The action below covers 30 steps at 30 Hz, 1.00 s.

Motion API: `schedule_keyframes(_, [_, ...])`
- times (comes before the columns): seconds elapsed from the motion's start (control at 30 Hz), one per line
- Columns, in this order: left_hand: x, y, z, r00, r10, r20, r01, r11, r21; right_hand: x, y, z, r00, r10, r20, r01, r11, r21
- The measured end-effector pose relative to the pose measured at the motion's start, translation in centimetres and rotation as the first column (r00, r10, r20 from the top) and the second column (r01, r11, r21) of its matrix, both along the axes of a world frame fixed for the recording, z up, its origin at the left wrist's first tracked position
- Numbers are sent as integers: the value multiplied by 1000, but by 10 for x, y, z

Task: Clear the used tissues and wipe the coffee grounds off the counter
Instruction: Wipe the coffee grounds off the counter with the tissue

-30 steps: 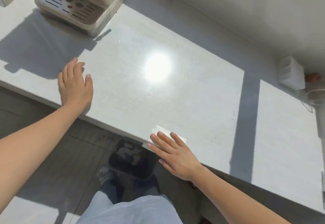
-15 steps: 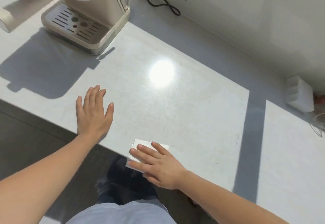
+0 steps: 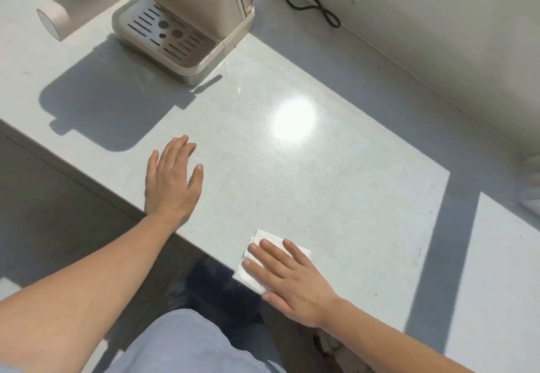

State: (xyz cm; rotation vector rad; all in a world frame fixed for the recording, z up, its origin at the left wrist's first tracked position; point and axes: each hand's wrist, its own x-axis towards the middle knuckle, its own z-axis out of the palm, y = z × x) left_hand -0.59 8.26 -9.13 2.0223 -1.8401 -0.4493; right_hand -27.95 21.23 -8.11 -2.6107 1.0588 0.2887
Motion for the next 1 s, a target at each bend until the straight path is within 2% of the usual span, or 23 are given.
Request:
schedule_keyframes(0.1, [-4,2,-6,984,-2,177,-7,999,53,-63,9,9,953,-297,-58,298,954,14])
schedule_keyframes(0.23, [-6,-1,-9,969,-15,245,-8,996,93,-71,-45,10,706,-708,-3,708,706,-29])
schedule_keyframes(0.33, [-7,-1,-9,968,-14,252,-13,994,105,-67,-120,5,494,-868,47,868,490,-79])
schedule_keyframes(0.4, [-7,-1,-8,972,-15,236,-9,995,103,-51,-166,2,425,-903,68,903,418,-96])
schedule_keyframes(0.47, [-7,-1,-7,978,-10,206,-10,995,98,-19,-196,-2,472,-878,82,880,463,-104])
schedule_keyframes(0.53, [-6,-1,-7,983,-4,186,-14,995,96,21,-204,-5,582,-806,104,813,575,-94])
schedule_keyframes(0.7, [-2,-2,-6,987,2,159,-12,998,59,112,-116,-9,812,-557,174,570,821,-31])
schedule_keyframes(0.73, [-2,-2,-6,988,-6,157,-3,999,52,118,-91,-9,836,-521,173,532,846,-23])
schedule_keyframes(0.8, [-1,-1,-7,990,-17,141,10,999,49,106,-56,-9,829,-536,162,544,839,-9])
schedule_keyframes(0.83, [1,-1,-8,992,-11,126,5,999,48,91,-47,-9,787,-595,163,605,796,-13])
schedule_keyframes(0.87, [1,-1,-8,994,-17,108,13,999,45,72,-39,-7,710,-686,159,698,715,-28])
schedule_keyframes(0.93, [1,1,-8,995,-34,96,29,998,47,27,-19,-3,469,-873,130,883,466,-56])
schedule_keyframes(1.0, [-1,0,-6,994,-42,97,37,998,49,-11,13,-4,224,-971,84,971,215,-106])
